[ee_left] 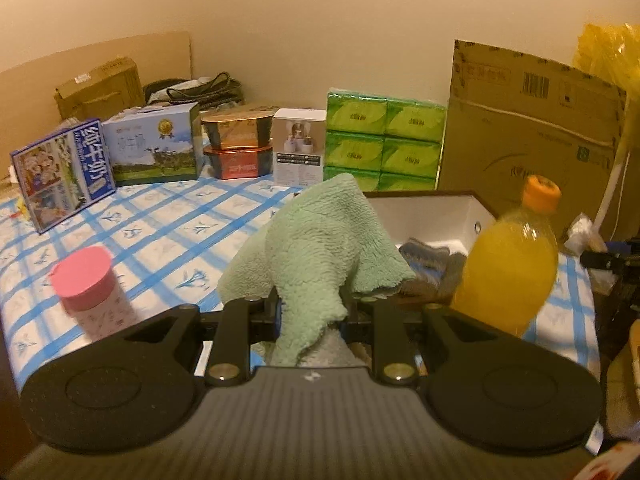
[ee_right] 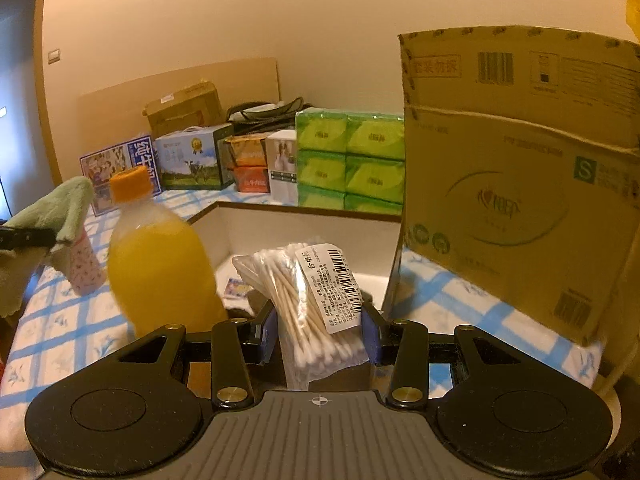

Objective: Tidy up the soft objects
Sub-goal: 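Carry the green towel and cotton swab bag to the brown box with both tools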

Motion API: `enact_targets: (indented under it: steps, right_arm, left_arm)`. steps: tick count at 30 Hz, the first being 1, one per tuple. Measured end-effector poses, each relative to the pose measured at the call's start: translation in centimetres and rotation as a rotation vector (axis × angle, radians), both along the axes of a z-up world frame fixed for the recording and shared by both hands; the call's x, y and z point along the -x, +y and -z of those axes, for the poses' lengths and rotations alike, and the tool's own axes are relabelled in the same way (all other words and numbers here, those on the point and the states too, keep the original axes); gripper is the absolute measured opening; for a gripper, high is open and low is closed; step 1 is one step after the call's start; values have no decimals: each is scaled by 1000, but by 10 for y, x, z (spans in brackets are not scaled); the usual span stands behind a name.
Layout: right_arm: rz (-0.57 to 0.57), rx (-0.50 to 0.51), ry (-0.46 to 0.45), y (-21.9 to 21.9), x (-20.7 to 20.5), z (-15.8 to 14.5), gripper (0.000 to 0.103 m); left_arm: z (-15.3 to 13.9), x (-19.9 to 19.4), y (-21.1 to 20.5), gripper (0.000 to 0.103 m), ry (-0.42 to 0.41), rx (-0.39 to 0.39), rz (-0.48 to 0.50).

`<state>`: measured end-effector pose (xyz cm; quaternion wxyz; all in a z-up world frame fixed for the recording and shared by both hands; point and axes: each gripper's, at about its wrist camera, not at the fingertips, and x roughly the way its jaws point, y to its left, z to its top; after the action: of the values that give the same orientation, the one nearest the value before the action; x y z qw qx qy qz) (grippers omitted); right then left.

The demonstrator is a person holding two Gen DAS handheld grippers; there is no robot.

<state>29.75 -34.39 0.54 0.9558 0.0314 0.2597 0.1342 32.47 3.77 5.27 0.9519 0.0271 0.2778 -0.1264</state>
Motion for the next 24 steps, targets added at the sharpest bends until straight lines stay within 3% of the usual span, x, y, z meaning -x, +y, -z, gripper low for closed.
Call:
enact_targets:
  steps: [24]
  right_arm:
    - [-34, 0, 10, -2, -104, 17, 43]
  left_arm:
    - [3, -114, -64, 21, 29, 44, 120]
